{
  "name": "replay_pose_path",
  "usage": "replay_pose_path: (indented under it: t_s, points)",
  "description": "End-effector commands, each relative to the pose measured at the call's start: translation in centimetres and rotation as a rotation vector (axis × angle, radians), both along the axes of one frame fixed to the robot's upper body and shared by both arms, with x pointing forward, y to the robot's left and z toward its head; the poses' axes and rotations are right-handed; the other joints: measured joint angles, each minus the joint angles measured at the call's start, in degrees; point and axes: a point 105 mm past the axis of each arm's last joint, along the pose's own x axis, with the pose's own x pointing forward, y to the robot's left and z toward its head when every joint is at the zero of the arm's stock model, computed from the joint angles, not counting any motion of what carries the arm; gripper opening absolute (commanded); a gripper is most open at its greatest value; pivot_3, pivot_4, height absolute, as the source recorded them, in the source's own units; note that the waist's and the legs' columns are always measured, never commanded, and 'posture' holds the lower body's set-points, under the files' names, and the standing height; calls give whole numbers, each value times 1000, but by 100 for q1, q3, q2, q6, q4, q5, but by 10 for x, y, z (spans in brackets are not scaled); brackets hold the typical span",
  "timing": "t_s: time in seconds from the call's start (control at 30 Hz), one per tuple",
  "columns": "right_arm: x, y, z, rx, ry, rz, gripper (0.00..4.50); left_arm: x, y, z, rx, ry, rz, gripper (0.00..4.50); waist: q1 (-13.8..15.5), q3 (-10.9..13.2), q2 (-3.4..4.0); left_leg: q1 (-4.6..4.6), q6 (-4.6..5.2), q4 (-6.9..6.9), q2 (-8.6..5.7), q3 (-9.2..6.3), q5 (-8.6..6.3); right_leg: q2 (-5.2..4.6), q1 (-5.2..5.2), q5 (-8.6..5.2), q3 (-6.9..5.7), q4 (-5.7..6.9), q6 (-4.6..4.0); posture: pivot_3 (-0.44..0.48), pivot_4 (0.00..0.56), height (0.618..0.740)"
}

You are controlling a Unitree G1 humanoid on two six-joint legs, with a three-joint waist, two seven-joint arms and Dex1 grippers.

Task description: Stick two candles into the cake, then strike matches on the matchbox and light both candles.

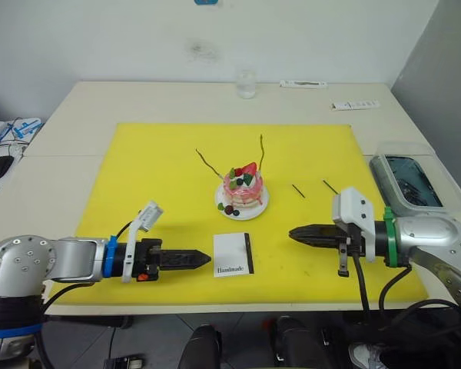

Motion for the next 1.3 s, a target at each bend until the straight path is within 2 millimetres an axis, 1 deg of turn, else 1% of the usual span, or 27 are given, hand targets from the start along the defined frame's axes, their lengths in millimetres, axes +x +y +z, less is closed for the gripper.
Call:
replay_pose_path:
  t_s: [0.03, 0.23, 0.37, 0.63, 0.9, 1.17, 1.3]
  points:
    - [-2, 10, 1, -22, -7, 50, 16, 9, -6, 1, -18, -2, 20, 4500, 5, 0, -1, -1, 0, 0, 0, -1, 0, 0, 0, 0, -2, 0, 0, 0, 150, 740]
    - [1, 19, -5, -59, 8, 83, 16, 16, -15, -2, -49, 16, 37, 4500, 6, -1, 0, -2, -1, 4, -5, -4, 1, -2, 2, 3, -1, 0, 5, 0, 150, 740]
    - [4, 23, -13, -93, 16, 89, 16, 15, -22, -4, -68, 28, 26, 4500, 21, -1, -1, -2, -1, 5, -10, -6, 1, -8, 4, 4, -2, 0, 6, 0, 150, 740]
    - [14, 30, -34, -161, 28, 81, 16, 16, -26, -13, -48, 51, 40, 4500, 26, -4, -1, 0, -1, 6, -15, -6, 1, -12, 7, 6, -1, 0, 8, 0, 150, 740]
    - [21, 38, -57, -225, 38, 82, 16, 15, -30, -17, -32, 50, 29, 4500, 36, -8, 2, 6, -1, 10, -19, -11, 2, -15, 18, 8, -3, -2, 12, 0, 150, 740]
    - [22, 50, -73, -231, 64, 106, 16, 17, -34, -24, -19, 52, 44, 4500, 36, -11, 4, 11, -1, 10, -22, -14, 2, -18, 25, 8, -4, -3, 13, 0, 150, 740]
    - [20, 58, -75, -216, 65, 125, 16, 16, -35, -26, -18, 56, 51, 4500, 34, -14, 5, 35, -1, 8, -22, -13, 2, -18, 45, 7, -4, -3, 11, 0, 150, 740]
